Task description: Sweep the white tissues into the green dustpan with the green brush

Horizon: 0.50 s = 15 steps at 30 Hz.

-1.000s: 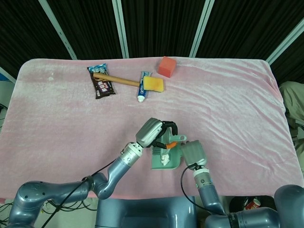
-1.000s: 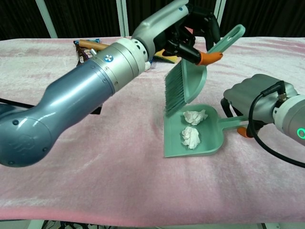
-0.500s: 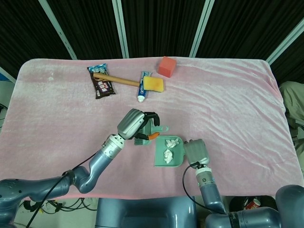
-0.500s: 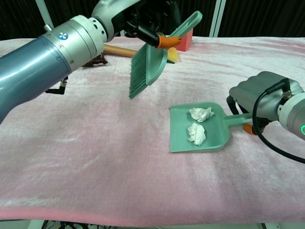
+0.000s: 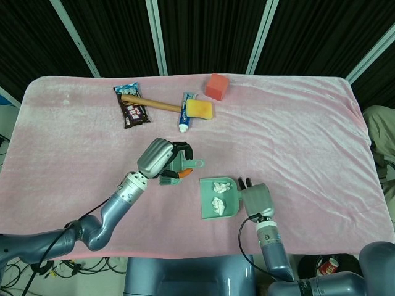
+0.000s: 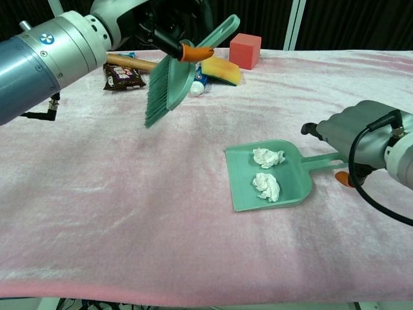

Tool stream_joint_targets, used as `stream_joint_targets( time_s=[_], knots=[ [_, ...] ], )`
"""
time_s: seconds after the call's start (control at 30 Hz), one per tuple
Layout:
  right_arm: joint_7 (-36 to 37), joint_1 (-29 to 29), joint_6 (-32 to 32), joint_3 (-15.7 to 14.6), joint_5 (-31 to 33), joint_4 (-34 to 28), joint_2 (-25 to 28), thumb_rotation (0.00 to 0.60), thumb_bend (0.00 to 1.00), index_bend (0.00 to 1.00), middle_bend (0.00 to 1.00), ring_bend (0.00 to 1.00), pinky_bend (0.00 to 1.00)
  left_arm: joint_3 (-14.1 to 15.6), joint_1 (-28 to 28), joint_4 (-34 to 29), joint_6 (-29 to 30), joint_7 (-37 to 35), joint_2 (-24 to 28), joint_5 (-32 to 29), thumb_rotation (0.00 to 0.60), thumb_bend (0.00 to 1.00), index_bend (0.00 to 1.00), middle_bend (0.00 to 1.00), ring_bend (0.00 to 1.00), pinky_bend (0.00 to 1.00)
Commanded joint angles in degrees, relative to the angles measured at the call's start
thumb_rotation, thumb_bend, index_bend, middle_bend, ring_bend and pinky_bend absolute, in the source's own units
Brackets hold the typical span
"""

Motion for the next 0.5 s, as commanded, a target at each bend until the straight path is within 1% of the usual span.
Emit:
stream_joint_targets(
  time_s=[0.03,0.17,0.2,0.27,0.4,0.5],
  knots=[
    [0.0,-0.27,0.75,-0.26,-0.9,-1.01,0.71,0.6,0.31,0.08,0.15,0.7,0.78,1.64,0.61,-1.0,-1.14,2.45,1.96,0.19,0.6,0.37,0.64,0.67,0.83,0.97],
    [0.89,-0.9,1.61,-0.47,-2.31,-2.59,2.28,0.6,0.3,0.07,0.15,0.7,0.78,4.31,0.85,-3.26,-5.14,8.66,5.71,-0.75,0.6,0.37,0.64,0.67,0.83,0.97],
    [1.24,-1.18,2.12,-0.45,-2.89,-3.57,3.48,0.6,0.3,0.07,0.15,0.7,0.78,6.42,1.18,-3.74,-7.81,13.89,7.89,-1.86,0.6,0.37,0.64,0.67,0.83,0.97],
    [1.67,-1.39,1.93,-0.59,-3.26,-4.54,4.63,0.6,0.3,0.07,0.15,0.7,0.78,7.16,1.62,-5.87,-9.49,18.67,9.55,-4.47,0.6,0.37,0.64,0.67,0.83,0.97],
    [2.52,-1.75,1.53,-0.62,-3.74,-5.6,6.22,0.6,0.3,0.07,0.15,0.7,0.78,8.75,3.12,-8.76,-10.94,27.48,11.12,-10.83,0.6,0.37,0.64,0.67,0.83,0.97],
    [2.89,-1.89,1.27,-0.73,-4.18,-6.18,7.05,0.6,0.3,0.07,0.14,0.7,0.78,9.54,4.36,-9.64,-10.4,30.73,11.2,-14.03,0.6,0.37,0.64,0.67,0.83,0.97]
  ],
)
